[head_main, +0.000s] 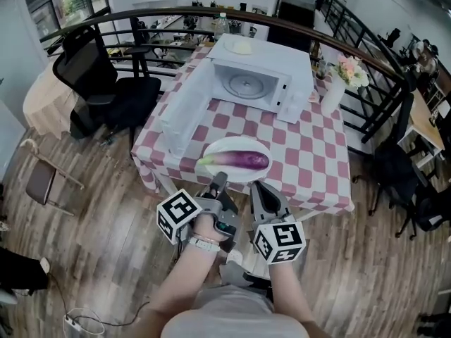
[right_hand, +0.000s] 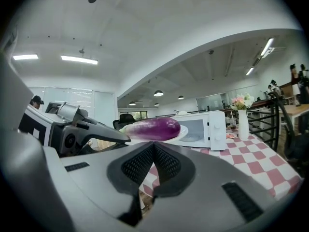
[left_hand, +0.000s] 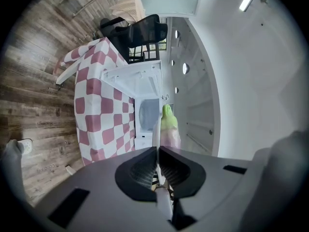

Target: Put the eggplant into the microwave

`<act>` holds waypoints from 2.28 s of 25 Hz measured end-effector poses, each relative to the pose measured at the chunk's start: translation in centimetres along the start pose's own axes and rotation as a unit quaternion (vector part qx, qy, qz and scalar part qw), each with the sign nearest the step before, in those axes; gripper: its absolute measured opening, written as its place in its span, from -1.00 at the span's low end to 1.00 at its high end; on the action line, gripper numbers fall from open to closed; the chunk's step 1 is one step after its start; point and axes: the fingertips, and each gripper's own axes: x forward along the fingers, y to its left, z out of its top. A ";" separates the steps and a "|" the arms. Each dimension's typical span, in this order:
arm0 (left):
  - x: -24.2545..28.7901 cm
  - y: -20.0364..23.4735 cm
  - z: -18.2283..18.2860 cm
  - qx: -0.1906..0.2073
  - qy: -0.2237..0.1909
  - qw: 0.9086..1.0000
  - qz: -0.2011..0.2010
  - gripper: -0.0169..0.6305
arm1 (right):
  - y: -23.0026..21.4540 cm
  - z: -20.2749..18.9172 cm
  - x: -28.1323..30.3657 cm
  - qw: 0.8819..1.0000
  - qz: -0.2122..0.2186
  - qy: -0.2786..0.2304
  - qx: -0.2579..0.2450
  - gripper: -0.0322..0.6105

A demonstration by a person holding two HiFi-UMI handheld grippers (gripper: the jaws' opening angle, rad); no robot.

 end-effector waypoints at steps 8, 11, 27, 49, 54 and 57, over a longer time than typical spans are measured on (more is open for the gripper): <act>4.3 -0.1 1.4 -0.010 -0.035 0.999 0.008 -0.90 | -2.9 0.8 3.1 0.999 0.035 0.012 -0.010 -0.82; 5.9 -0.2 1.7 -0.012 -0.048 0.999 0.005 -0.90 | -4.0 1.1 3.9 0.999 0.046 0.013 -0.013 -0.83; 11.2 1.2 2.7 -0.016 -0.060 0.998 0.020 -0.90 | -7.9 -0.4 7.1 0.998 0.053 0.033 -0.007 -0.83; 27.0 1.5 9.8 -0.003 -0.014 0.999 0.028 -0.90 | -15.6 2.2 21.2 0.999 0.010 0.034 -0.012 -0.82; 29.6 2.9 11.1 -0.005 -0.006 0.999 0.037 -0.90 | -17.3 1.7 23.7 0.999 -0.005 0.040 -0.009 -0.82; 31.1 3.6 11.6 -0.006 -0.001 0.999 0.038 -0.90 | -18.2 1.5 24.9 0.999 -0.013 0.041 -0.005 -0.83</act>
